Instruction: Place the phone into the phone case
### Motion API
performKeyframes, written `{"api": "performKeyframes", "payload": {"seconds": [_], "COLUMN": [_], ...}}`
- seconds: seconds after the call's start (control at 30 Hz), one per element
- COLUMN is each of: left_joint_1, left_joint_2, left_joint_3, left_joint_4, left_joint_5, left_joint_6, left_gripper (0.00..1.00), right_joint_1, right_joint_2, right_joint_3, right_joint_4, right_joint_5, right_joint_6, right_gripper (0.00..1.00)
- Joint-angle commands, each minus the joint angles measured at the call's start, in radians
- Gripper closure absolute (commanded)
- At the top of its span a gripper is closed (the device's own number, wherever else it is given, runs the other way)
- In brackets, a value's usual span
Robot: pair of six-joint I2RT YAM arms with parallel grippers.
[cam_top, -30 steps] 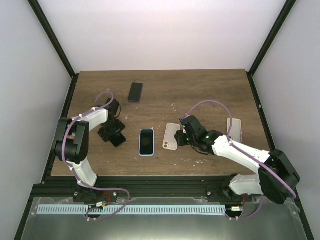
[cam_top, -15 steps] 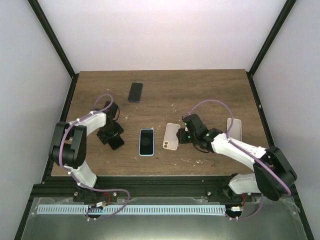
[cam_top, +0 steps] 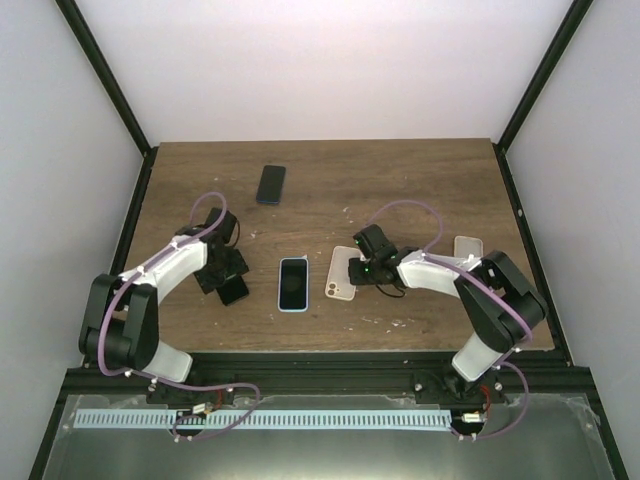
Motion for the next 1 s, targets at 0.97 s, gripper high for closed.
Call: {"api": "performKeyframes", "payload": {"seconds": [0.97], "left_joint_1": [-0.533], "left_joint_2": [0.083], "left_joint_3": [0.240], "left_joint_4": [0.064], "left_joint_5": [0.114], "left_joint_6": [-0.125], "left_gripper": [0.35], "right_joint_1": [0.201], "right_joint_2": [-0.290], "right_joint_3": [-0.113], "right_joint_4": [-0.078], "right_joint_5": [0.004], "right_joint_6": [0.160], "right_gripper": [0.60]}}
